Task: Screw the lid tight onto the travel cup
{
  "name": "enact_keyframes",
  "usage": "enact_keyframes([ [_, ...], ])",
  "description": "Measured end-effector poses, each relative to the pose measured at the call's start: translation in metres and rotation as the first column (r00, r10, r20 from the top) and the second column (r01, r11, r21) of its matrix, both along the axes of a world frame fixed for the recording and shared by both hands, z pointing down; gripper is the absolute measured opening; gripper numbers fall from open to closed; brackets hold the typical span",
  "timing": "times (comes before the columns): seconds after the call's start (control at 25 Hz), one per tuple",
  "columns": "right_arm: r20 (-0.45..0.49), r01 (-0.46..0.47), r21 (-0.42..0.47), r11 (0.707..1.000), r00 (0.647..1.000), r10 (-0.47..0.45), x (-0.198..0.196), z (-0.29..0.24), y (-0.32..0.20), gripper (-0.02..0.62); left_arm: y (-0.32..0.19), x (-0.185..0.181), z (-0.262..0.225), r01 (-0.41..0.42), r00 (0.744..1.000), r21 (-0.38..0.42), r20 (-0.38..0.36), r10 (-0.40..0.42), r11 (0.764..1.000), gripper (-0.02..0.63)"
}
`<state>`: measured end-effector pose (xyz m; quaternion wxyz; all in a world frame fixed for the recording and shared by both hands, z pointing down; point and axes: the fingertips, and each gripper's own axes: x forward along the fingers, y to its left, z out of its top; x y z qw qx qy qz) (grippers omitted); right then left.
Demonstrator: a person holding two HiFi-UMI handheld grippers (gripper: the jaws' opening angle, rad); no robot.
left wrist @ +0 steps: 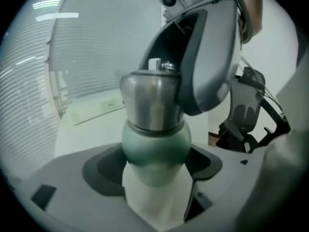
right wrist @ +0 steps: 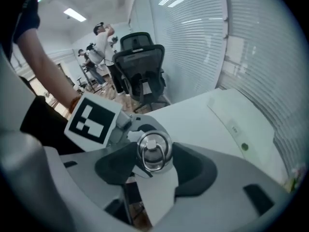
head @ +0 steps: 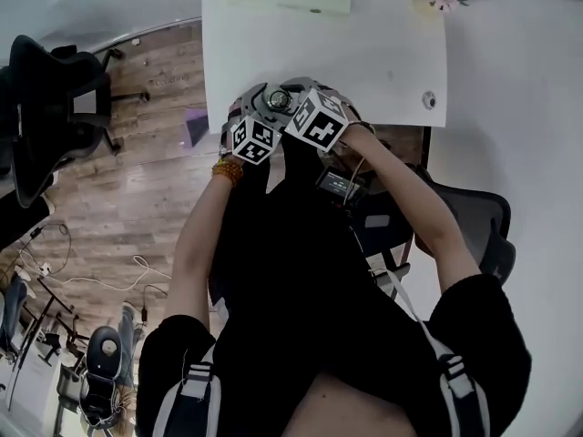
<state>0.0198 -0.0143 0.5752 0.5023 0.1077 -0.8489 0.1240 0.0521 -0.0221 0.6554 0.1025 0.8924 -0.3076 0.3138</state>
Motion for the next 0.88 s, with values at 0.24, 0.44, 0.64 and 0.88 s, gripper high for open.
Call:
enact_keyframes([
  [0.24,-0.001,0.339,-0.015,0.941,0.941,-0.339,-0.006,0.001,0.003,0.238,0.002,0.000,0.001,-0.316,0.948,-0.001,-0.038,0.316,0.949,0.374],
  [0.44,0.040,0.464,-0.041,0.885,0.886,-0.462,-0.011,0.000,0.005,0.241,0.009,0.000,0.001,-0.549,0.835,-0.009,-0.041,0.548,0.836,0.377],
  [0.64,0.112,0.316,0.023,0.949,0.942,-0.316,-0.007,-0.020,0.004,0.347,0.003,-0.025,-0.011,-0.327,0.943,0.023,-0.055,0.328,0.945,0.399],
  [0.88,0.087,-0.120,0.099,0.988,0.990,0.112,-0.007,-0.022,-0.004,0.342,0.010,-0.039,-0.018,0.125,0.991,0.065,-0.046,-0.122,0.990,0.399],
])
